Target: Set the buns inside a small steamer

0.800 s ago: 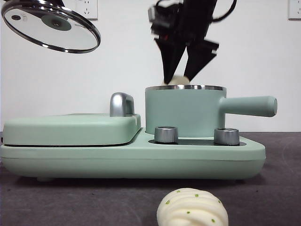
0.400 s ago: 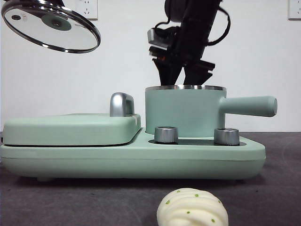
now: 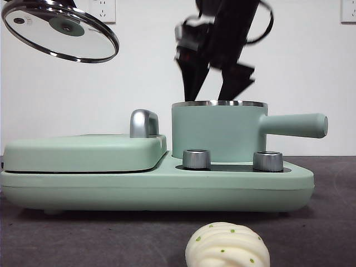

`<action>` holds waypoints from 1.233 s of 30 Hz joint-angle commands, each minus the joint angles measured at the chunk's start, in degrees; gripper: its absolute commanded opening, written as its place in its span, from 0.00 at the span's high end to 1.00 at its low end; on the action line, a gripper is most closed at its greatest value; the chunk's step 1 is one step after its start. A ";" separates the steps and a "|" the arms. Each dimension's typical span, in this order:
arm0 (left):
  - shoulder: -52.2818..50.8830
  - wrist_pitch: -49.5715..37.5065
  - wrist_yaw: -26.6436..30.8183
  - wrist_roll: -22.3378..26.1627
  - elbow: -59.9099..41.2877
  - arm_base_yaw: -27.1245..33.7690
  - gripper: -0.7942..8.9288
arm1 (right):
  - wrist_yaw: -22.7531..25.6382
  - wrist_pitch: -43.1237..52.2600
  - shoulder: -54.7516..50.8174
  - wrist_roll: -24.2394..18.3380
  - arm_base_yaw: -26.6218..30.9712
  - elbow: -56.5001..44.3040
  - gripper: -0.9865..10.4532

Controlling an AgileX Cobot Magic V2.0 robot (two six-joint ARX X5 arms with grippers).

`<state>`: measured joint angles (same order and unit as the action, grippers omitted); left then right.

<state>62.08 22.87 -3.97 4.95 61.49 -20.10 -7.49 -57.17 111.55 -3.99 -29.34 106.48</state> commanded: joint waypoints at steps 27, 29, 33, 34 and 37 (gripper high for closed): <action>-0.24 -1.22 -0.02 0.59 1.29 -0.11 0.91 | -0.02 20.87 -38.58 -8.83 -25.35 -57.24 0.58; -0.24 -1.22 -0.04 0.59 1.29 -0.11 0.91 | 0.00 24.04 -38.58 -8.79 -26.53 -59.95 0.58; -0.24 -1.20 -0.02 0.59 1.29 -0.11 0.91 | -0.02 27.93 -38.53 -8.39 -27.23 -62.88 0.55; -0.24 -1.20 -0.04 0.59 1.29 -0.11 0.91 | 0.02 28.33 -38.45 -8.15 -27.23 -63.12 0.52; -0.24 -1.22 -0.04 0.61 1.29 -0.11 0.91 | 0.00 28.46 -37.68 -7.82 -27.21 -63.14 0.48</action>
<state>62.08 23.16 -3.97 4.95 61.49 -20.10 -7.51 -29.12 72.73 -11.99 -55.94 42.89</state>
